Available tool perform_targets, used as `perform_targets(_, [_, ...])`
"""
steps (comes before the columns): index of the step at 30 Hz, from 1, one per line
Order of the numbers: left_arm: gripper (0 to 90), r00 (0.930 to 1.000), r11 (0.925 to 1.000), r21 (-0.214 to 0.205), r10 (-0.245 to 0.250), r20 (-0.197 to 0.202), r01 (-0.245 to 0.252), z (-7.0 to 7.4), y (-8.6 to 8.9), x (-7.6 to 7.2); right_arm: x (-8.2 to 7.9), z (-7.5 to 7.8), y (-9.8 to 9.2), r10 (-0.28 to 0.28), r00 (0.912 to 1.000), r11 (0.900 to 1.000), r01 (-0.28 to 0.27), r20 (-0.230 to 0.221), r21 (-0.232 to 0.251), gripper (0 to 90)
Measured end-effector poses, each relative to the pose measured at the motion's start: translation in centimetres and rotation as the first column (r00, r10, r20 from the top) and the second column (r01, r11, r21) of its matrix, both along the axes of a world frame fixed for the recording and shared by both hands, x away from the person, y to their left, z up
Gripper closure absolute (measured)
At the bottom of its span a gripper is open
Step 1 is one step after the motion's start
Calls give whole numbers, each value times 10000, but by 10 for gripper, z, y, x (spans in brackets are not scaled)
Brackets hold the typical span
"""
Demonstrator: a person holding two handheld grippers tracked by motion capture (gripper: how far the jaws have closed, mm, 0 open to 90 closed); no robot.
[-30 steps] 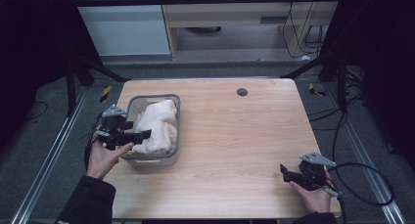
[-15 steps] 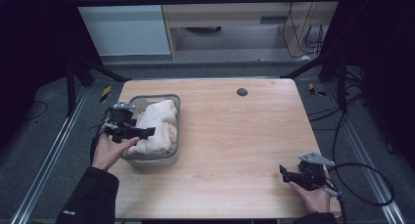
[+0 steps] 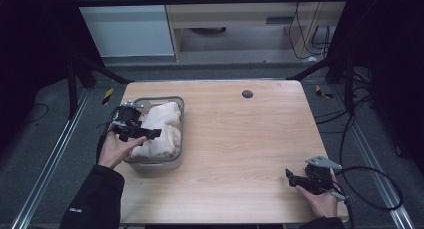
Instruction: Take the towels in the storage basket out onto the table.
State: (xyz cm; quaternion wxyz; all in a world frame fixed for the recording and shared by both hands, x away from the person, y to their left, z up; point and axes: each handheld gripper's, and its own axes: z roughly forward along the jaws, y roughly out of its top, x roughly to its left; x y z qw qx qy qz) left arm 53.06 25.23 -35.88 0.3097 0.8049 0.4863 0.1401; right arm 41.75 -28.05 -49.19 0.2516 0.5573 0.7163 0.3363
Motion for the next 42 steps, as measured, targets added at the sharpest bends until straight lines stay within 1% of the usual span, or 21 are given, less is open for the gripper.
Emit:
perform_targets(1, [147,10000,9999,120,-33,-88,34,0,0,2,0,0,0,12,10000,10000,-12,-9,1,128])
perform_targets(3, [143,9999,9998,199,-24,-127,27,1,-2,4,0,0,0,18,10000,10000,-18,-19,-35,127])
perform_targets(12, [118,9991,9989,455,-39,-432,59,-3,-8,14,1,0,0,55,10000,10000,-55,-25,-34,126])
perform_targets(18, [99,9979,9977,670,-17,-655,61,-10,-12,20,1,0,0,59,10000,10000,-59,-59,-20,125])
perform_targets(23, [88,9972,9964,850,49,-748,15,-15,-15,25,1,-1,0,70,10000,10000,-70,-51,-47,120])
perform_targets(25, [77,9967,9960,890,65,-814,8,-18,-17,26,1,-1,0,84,9999,10000,-84,-73,43,109])
perform_targets(30, [67,9952,9947,1028,66,-981,35,-27,-20,29,2,-1,0,112,9999,9999,-112,-86,16,109])
perform_targets(31, [63,9945,9940,1096,90,-1042,25,-31,-21,30,2,-2,0,92,9999,10000,-92,-98,7,108])
perform_targets(39, [56,9929,9929,1189,228,-1169,-88,-41,-22,34,2,-3,0,144,9998,9999,-143,-141,63,96])
perform_targets(42, [56,9910,9916,1294,266,-1312,-95,-45,-22,35,2,-3,0,158,9998,9999,-158,-141,19,94])
